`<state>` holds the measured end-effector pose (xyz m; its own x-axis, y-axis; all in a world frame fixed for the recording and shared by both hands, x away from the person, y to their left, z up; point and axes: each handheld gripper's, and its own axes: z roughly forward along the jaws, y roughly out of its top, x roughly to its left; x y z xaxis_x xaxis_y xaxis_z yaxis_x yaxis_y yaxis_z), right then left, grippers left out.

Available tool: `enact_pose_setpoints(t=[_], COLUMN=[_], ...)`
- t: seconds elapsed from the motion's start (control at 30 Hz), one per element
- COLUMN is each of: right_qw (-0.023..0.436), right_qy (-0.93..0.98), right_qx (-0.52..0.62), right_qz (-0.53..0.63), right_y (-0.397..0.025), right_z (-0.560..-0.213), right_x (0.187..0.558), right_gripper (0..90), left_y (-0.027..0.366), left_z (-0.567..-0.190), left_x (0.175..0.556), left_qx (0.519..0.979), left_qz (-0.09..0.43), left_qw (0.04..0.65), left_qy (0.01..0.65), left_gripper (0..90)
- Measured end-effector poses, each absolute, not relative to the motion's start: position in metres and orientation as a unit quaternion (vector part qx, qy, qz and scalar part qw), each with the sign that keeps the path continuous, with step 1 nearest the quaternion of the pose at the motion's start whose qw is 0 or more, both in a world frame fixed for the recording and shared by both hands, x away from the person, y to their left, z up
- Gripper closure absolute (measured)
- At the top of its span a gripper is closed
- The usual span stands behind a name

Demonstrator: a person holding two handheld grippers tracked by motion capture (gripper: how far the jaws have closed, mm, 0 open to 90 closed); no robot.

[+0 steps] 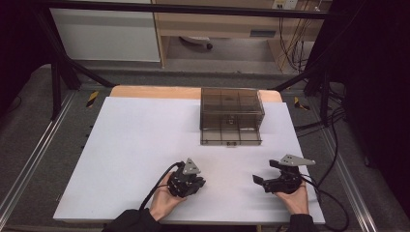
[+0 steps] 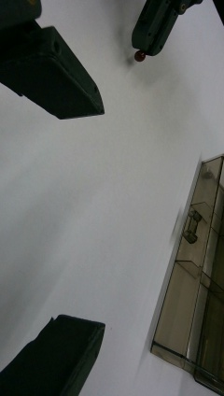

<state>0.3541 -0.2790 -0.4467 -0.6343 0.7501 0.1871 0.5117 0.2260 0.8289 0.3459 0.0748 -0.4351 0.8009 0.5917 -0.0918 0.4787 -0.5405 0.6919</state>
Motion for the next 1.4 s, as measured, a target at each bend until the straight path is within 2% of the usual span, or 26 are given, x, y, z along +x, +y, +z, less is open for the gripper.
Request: enact_pose_setpoints(t=[0.63, 1.4], right_qw=[0.127, 0.124], right_qy=[0.773, 0.774], right_qx=[0.408, 0.409], right_qz=[0.469, 0.467], right_y=[-0.279, -0.279], right_z=[-0.447, -0.447], right_x=[0.354, 0.354], right_gripper=[0.3, 0.3], left_y=[0.081, 0.069], left_z=[-0.415, -0.389], left_x=[0.361, 0.409], left_qx=[0.871, 0.867], left_qz=[0.084, 0.107], left_qw=[0.372, 0.369], left_qy=[0.310, 0.316], left_gripper=[82.0, 82.0])
